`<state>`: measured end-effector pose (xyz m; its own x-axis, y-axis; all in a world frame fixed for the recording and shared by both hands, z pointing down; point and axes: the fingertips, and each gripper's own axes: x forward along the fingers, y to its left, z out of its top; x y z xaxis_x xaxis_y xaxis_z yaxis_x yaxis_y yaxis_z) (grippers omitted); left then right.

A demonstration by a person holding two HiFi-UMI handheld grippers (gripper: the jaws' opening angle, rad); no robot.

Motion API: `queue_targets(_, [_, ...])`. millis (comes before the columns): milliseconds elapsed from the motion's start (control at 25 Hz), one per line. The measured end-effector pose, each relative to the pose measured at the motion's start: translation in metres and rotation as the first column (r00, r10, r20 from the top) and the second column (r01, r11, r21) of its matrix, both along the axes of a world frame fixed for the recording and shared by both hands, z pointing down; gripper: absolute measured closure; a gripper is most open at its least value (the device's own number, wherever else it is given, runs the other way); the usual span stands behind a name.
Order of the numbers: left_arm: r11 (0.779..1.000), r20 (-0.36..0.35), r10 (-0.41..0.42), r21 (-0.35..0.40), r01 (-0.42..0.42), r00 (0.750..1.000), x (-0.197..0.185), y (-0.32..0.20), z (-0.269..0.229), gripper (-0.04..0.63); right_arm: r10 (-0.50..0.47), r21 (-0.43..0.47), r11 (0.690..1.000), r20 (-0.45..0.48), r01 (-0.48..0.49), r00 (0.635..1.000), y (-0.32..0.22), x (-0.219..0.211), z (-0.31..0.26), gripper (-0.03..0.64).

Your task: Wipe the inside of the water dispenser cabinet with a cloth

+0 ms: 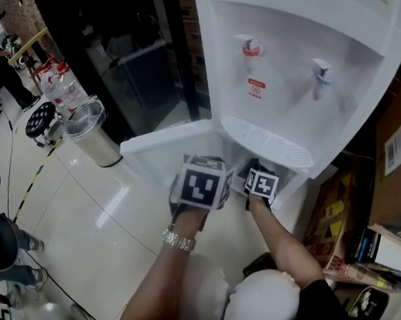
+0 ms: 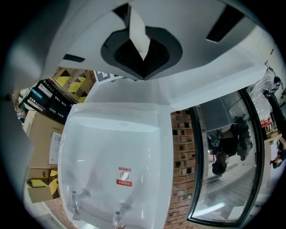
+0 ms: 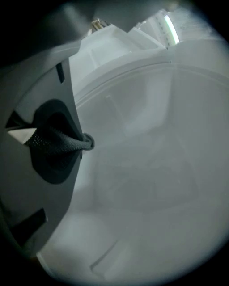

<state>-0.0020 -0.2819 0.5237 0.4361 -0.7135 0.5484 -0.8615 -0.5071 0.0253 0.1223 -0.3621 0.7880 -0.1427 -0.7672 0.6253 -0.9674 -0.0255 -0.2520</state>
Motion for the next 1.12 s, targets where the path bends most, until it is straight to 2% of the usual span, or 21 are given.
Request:
queue_targets(240, [0.999, -0.012, 0.005, 0.035, -0.005, 1.0, 0.002, -0.005, -0.008, 0.592, 0.137, -0.02, 0.99, -0.022, -0.137, 0.99, 0.011, 0.03, -0.005, 0.589])
queue_targets(360, [1.0, -0.007, 0.006, 0.027, -0.006, 1.0, 0.002, -0.003, -0.007, 0.592, 0.152, 0.043, 0.988, -0.048, -0.15, 0.987, 0.013, 0.028, -0.022, 0.589])
queue_targets(440, [1.0, -0.005, 0.005, 0.016, -0.005, 1.0, 0.002, -0.002, -0.005, 0.592, 0.093, 0.09, 0.992, -0.043, -0.089, 0.995, 0.006, 0.013, -0.031, 0.589])
queue_targets(560, [1.0, 0.002, 0.006, -0.004, -0.006, 1.0, 0.0, 0.001, -0.001, 0.592, -0.077, 0.168, 0.983, 0.013, 0.074, 0.997, -0.009, -0.026, -0.041, 0.589])
queue_targets(600, [1.0, 0.003, 0.007, -0.009, -0.007, 1.0, -0.001, 0.002, 0.0, 0.592, -0.116, 0.18, 0.977, 0.019, 0.111, 0.993, -0.012, -0.035, -0.041, 0.589])
queue_targets(680, [1.0, 0.004, 0.008, -0.011, -0.007, 1.0, -0.001, 0.003, 0.001, 0.592, -0.133, 0.161, 0.978, 0.01, 0.13, 0.991, -0.012, -0.039, -0.032, 0.589])
queue_targets(760, [1.0, 0.006, 0.003, -0.008, -0.003, 1.0, -0.003, 0.004, 0.0, 0.592, -0.096, 0.102, 0.99, 0.013, 0.095, 0.995, -0.009, -0.028, -0.015, 0.589])
queue_targets(880, [1.0, 0.003, 0.006, 0.003, -0.006, 1.0, -0.004, 0.005, -0.003, 0.592, 0.02, 0.026, 0.999, -0.019, -0.019, 1.0, -0.001, 0.006, 0.001, 0.589])
queue_targets(1000, [1.0, 0.0, 0.014, 0.022, -0.014, 1.0, -0.002, 0.004, -0.007, 0.592, 0.153, 0.047, 0.988, -0.111, -0.149, 0.982, 0.007, 0.041, -0.015, 0.589])
queue_targets(1120, [1.0, 0.003, 0.022, 0.02, -0.022, 1.0, 0.002, 0.004, -0.007, 0.592, 0.194, 0.074, 0.98, -0.123, -0.186, 0.973, 0.01, 0.045, -0.029, 0.589])
